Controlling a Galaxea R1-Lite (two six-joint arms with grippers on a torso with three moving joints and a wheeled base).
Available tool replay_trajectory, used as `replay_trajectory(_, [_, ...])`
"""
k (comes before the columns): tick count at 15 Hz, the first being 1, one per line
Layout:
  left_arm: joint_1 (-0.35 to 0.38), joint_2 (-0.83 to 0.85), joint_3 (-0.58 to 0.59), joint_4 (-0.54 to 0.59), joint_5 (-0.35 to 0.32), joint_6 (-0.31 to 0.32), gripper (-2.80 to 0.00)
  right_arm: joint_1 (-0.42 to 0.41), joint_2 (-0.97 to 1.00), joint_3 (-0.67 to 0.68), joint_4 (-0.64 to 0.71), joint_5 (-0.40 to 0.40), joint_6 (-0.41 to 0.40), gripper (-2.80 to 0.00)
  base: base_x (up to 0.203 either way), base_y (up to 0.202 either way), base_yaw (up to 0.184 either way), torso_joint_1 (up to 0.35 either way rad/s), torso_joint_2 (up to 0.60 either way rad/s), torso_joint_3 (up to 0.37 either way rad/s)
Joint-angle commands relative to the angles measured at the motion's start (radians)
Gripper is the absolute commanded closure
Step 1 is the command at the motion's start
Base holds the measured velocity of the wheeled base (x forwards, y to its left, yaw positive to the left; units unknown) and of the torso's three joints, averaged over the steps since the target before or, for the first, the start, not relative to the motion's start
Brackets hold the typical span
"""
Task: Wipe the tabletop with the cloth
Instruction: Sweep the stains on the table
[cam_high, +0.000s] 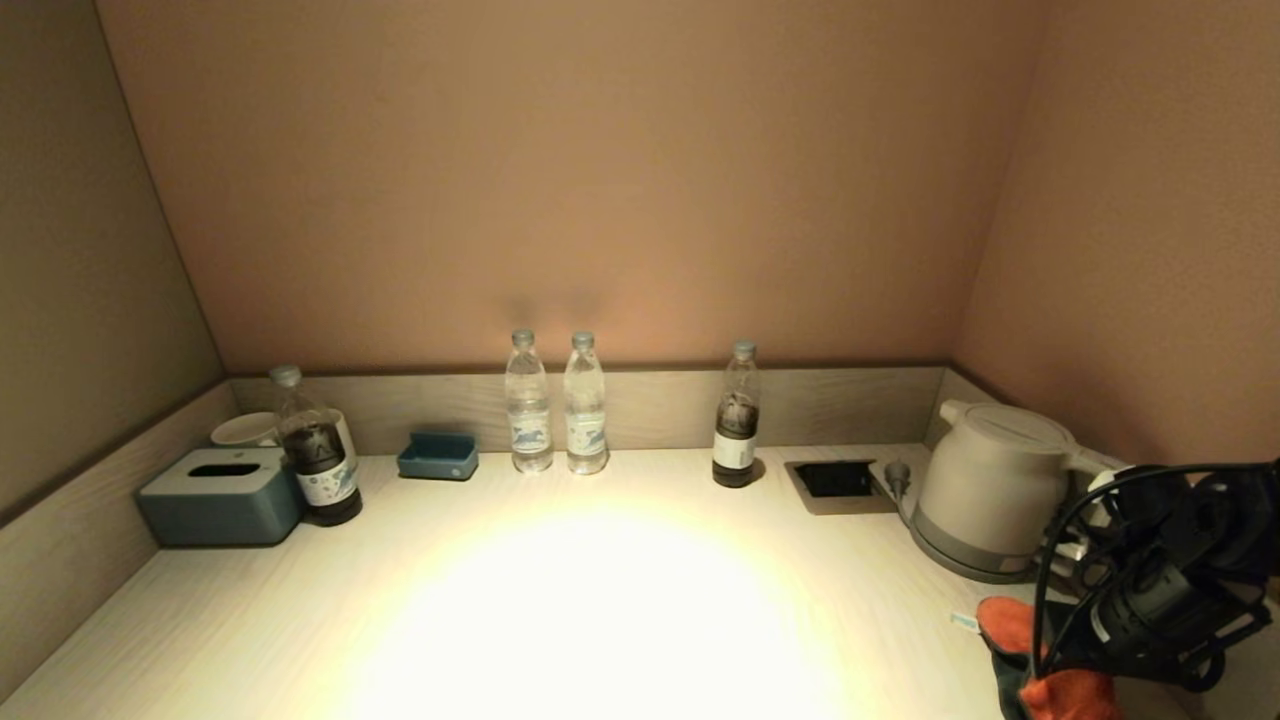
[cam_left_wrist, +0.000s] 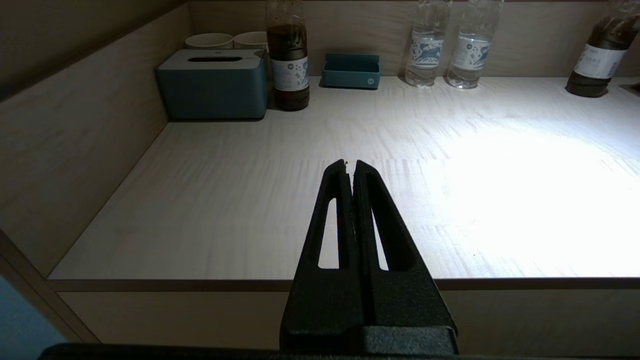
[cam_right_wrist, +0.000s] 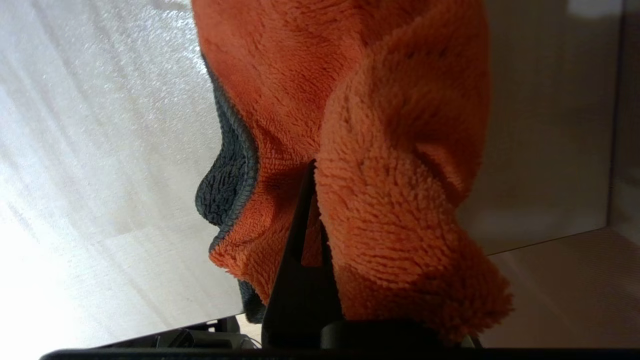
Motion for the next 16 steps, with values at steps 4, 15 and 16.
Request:
replay_trajectory(4, [0.000,0.000,0.000,0.000,0.000,-0.001,0.00,0.032,0.013,0.013,0.005,0.019,-0.019,0.00,0.000,0.000,0.000,0.000,0.00,0.000])
replay_trajectory(15, [0.000,0.000,0.000,0.000,0.000,-0.001,0.00,0.463,0.042,-0.051,0.008,0.016,0.183,0.00,0.000,0.000,0.000,0.000,0.00,0.000])
replay_trajectory(16, [0.000,0.000,0.000,0.000,0.000,-0.001,0.00,0.530,0.055,-0.069,0.009,0.009,0.219,0.00,0.000,0.000,0.000,0.000,0.00,0.000])
